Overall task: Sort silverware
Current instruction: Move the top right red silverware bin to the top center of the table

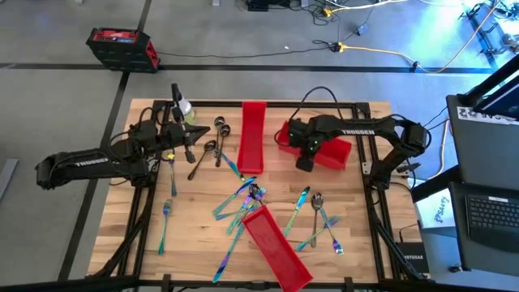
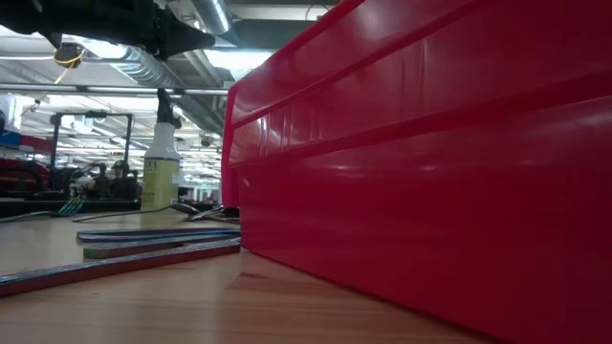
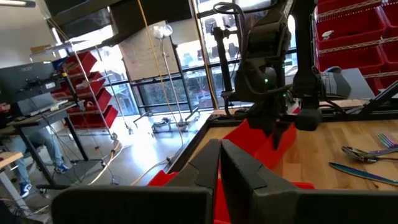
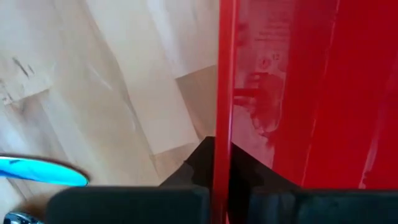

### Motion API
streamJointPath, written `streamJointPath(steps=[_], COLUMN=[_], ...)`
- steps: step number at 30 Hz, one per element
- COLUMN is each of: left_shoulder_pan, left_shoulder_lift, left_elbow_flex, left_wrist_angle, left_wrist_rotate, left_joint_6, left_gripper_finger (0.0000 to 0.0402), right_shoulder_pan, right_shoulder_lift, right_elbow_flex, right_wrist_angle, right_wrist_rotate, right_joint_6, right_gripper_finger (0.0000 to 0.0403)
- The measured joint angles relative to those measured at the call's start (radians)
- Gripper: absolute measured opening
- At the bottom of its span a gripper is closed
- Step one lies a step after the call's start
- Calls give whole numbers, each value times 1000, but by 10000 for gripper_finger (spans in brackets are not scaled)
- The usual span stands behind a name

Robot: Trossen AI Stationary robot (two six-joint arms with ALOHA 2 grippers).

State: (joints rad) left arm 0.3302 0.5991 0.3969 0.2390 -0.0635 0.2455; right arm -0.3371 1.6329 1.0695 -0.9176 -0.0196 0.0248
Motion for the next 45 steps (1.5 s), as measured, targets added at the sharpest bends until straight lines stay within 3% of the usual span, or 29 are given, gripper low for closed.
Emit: streamJointPath(steps=[11, 16, 22, 30, 33, 39, 45], left_shoulder_pan=[0, 0, 0, 0, 0, 0, 0], left_shoulder_lift=[0, 0, -8, -12, -40, -98, -137], left_elbow_flex=[1, 1, 1, 1, 1, 1, 1], left_wrist_angle=[8, 4, 36, 56, 63, 47, 31], left_wrist_rotate=[0, -32, -109, -110, -97, -60, 19], left_joint_6=[-2, -8, -31, -66, -118, 39, 30], left_gripper_finger=[0, 0, 0, 0, 0, 0, 0], right_shoulder_pan=[-117, -214, -311, -306, -257, -145, -59], right_shoulder_lift=[-33, -43, -43, -43, -43, -43, -22], right_elbow_flex=[71, 125, 173, 247, 288, 326, 326], right_wrist_angle=[-33, -42, -28, 41, 59, 53, 71], right_wrist_rotate=[-83, -265, -334, -160, -34, 156, 333], right_joint_6=[140, 184, 178, 444, 578, 810, 1033], right_gripper_finger=[0, 0, 0, 0, 0, 0, 0])
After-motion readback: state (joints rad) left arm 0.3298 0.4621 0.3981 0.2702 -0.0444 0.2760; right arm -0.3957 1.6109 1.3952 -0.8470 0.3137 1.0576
